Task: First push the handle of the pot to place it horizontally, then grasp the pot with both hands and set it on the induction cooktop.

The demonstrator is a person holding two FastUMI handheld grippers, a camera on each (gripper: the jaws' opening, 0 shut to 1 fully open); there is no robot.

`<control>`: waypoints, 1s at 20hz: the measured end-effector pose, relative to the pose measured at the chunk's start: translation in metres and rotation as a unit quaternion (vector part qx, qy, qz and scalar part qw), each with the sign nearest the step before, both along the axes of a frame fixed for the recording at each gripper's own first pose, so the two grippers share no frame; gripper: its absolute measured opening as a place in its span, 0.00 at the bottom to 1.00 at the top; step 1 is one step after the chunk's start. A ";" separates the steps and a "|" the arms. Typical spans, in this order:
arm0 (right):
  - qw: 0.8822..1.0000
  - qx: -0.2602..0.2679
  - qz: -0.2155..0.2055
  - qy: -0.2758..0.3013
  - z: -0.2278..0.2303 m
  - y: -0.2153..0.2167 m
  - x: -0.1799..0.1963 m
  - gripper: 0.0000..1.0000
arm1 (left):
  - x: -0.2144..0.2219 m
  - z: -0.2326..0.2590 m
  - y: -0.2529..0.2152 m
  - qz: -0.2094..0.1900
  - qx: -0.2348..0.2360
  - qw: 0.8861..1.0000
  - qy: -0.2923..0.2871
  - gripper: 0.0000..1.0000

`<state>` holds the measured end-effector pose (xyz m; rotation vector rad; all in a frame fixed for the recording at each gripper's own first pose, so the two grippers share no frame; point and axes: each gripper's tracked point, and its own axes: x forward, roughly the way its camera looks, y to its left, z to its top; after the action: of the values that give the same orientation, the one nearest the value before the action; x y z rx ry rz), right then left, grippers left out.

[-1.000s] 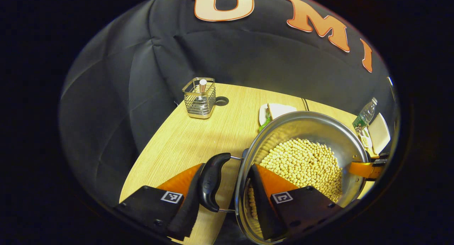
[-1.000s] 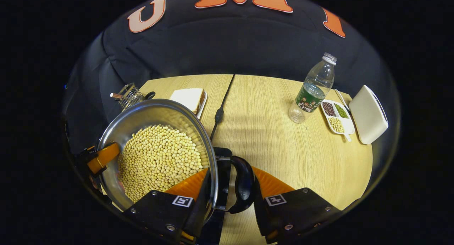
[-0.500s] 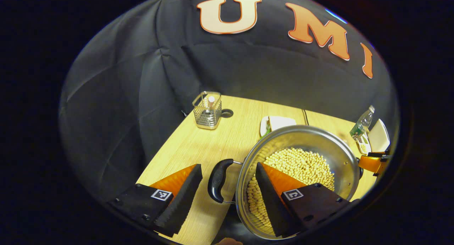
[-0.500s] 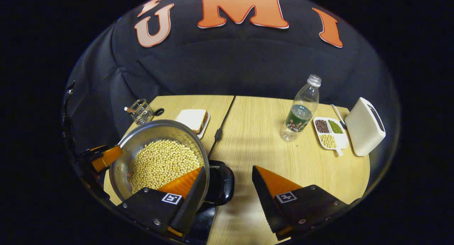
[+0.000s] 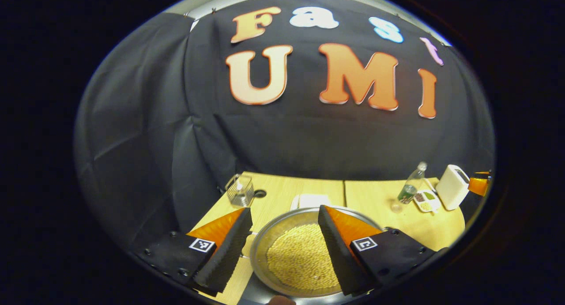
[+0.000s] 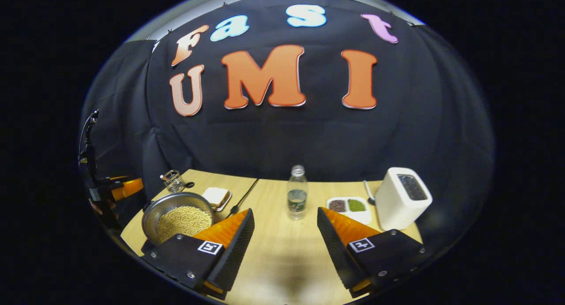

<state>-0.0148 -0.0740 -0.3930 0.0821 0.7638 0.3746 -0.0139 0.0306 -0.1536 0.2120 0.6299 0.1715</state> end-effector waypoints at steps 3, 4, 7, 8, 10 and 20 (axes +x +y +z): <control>0.998 -0.003 -0.017 -0.059 0.048 -0.071 0.014 0.90 | 0.013 0.053 -0.057 -0.031 -0.003 0.998 -0.057 0.97; 0.997 -0.004 -0.022 -0.074 0.063 -0.094 0.016 0.91 | 0.017 0.067 -0.075 -0.040 -0.009 0.996 -0.074 0.97; 0.993 -0.015 -0.044 -0.112 0.100 -0.159 0.015 0.93 | 0.022 0.111 -0.122 -0.064 -0.026 0.990 -0.121 0.97; 0.991 -0.021 -0.052 -0.125 0.112 -0.180 0.016 0.93 | 0.022 0.123 -0.134 -0.068 -0.032 0.988 -0.135 0.97; 0.986 -0.033 -0.067 -0.152 0.138 -0.216 0.018 0.93 | 0.024 0.148 -0.156 -0.075 -0.045 0.983 -0.160 0.96; 0.955 -0.070 -0.122 -0.260 0.254 -0.289 0.030 0.93 | 0.035 0.306 -0.216 -0.123 -0.115 0.941 -0.295 0.97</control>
<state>0.0147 -0.3632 -0.1388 -0.0558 0.2511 0.0941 0.0214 -0.1857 0.1524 0.0058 0.0193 -0.0831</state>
